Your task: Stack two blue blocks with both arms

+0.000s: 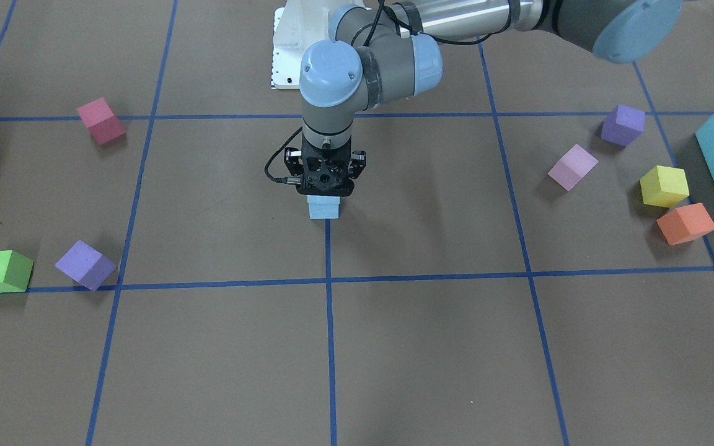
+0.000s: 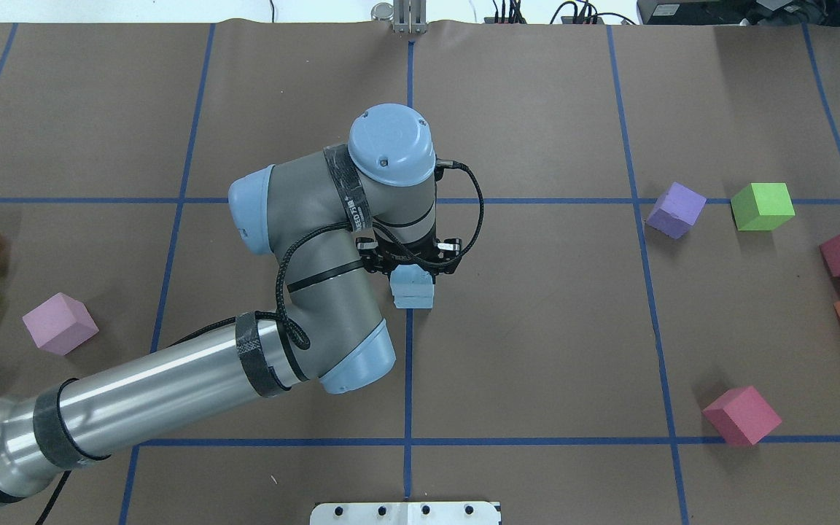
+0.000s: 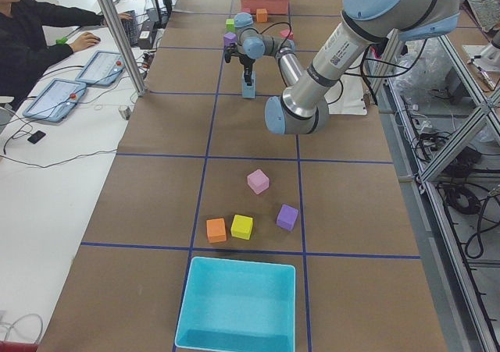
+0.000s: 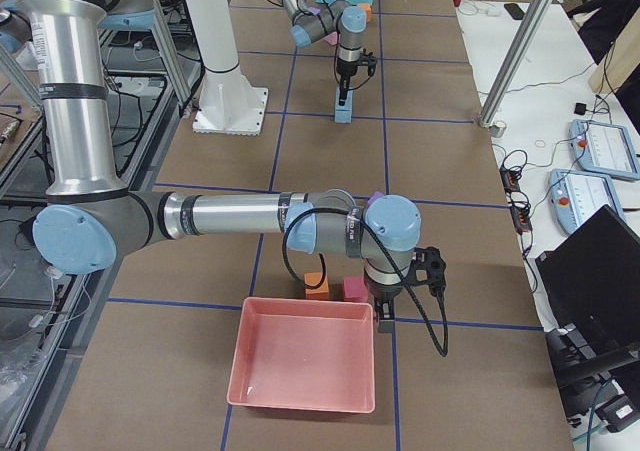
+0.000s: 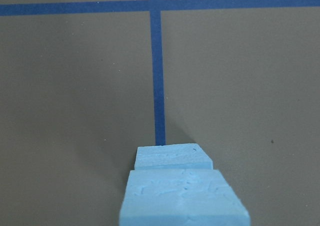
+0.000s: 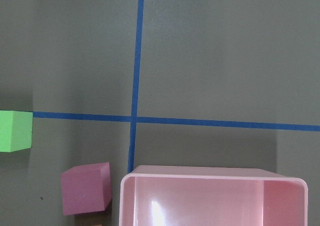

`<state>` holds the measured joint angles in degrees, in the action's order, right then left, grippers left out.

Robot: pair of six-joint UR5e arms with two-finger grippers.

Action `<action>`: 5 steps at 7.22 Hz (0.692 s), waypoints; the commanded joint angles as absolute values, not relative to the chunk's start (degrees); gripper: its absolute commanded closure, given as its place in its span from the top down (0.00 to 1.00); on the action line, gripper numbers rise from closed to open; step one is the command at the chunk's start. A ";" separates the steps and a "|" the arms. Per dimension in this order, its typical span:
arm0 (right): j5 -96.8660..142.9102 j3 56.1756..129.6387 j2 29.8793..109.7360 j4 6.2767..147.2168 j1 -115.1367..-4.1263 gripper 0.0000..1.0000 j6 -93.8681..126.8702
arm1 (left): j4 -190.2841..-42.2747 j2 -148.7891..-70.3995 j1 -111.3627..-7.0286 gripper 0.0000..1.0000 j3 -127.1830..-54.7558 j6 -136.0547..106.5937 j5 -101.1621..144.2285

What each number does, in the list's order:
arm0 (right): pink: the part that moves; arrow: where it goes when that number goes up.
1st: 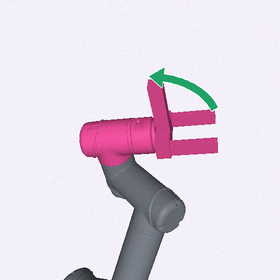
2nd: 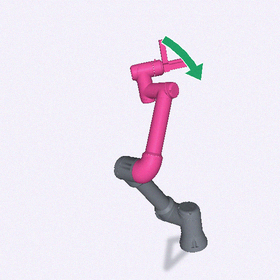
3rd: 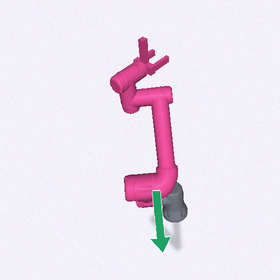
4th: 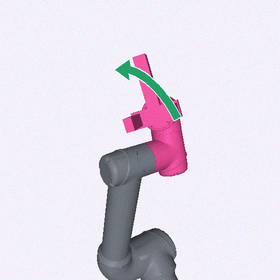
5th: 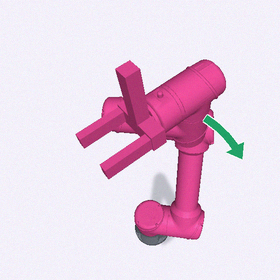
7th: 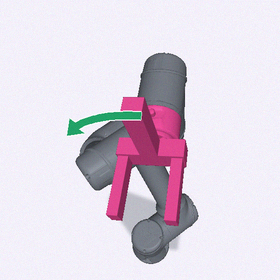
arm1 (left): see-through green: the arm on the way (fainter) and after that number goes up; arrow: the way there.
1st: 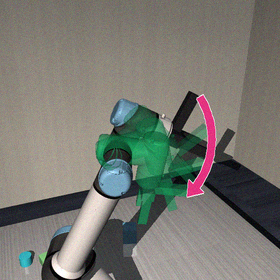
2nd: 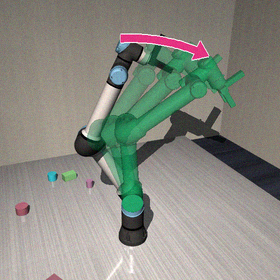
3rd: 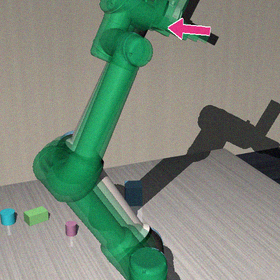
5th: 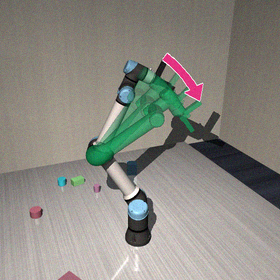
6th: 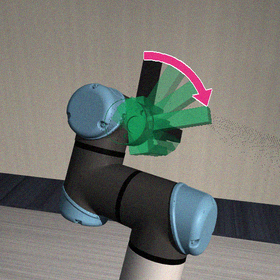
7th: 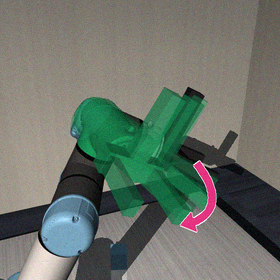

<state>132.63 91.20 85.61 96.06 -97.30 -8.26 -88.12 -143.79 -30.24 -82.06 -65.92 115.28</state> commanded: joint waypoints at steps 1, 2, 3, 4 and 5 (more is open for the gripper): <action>132.63 91.14 85.61 96.06 -97.29 1.00 -8.26 | -88.15 -143.79 -30.23 0.58 -81.74 -65.83 115.22; 132.63 91.14 85.61 96.06 -97.29 1.00 -8.26 | -88.15 -143.79 -30.15 0.58 -81.65 -65.83 115.22; 132.63 91.14 85.61 96.06 -97.29 1.00 -8.26 | -88.15 -143.88 -30.15 0.59 -81.65 -65.83 115.22; 132.63 91.14 85.61 96.06 -97.29 1.00 -8.26 | -88.15 -143.96 -30.15 0.61 -81.65 -65.83 115.22; 132.63 91.14 85.61 96.06 -97.29 1.00 -8.26 | -88.15 -143.96 -30.15 0.65 -81.65 -65.83 115.22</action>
